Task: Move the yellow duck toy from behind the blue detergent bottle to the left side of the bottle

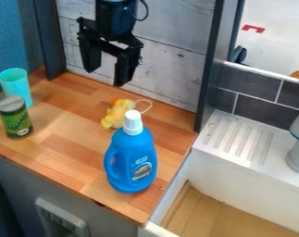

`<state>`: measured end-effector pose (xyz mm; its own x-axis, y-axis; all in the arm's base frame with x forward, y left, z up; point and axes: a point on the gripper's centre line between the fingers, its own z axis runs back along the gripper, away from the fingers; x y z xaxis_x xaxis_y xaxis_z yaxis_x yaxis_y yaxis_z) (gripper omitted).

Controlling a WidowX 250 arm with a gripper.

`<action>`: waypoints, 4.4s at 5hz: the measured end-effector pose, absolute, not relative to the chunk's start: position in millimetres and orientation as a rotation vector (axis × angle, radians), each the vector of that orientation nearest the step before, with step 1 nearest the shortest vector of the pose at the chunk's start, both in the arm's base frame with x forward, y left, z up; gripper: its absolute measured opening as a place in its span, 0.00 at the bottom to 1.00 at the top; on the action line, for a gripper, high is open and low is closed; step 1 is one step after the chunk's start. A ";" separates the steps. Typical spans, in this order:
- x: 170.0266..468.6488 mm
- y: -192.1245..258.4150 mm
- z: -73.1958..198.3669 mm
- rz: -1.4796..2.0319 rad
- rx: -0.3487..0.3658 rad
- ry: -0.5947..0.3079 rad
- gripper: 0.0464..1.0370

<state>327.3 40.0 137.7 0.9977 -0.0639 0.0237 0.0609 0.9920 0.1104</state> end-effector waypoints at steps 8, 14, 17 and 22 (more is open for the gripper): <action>378.9 62.6 20.1 0.188 0.106 0.043 0.92; 273.8 76.5 67.5 0.263 0.103 0.007 0.39; 249.8 87.5 17.8 0.276 0.132 0.138 0.39; 273.4 72.1 84.3 0.351 0.089 -0.150 0.97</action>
<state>273.4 72.1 84.3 0.9280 0.3354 0.1619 -0.3486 0.9353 0.0603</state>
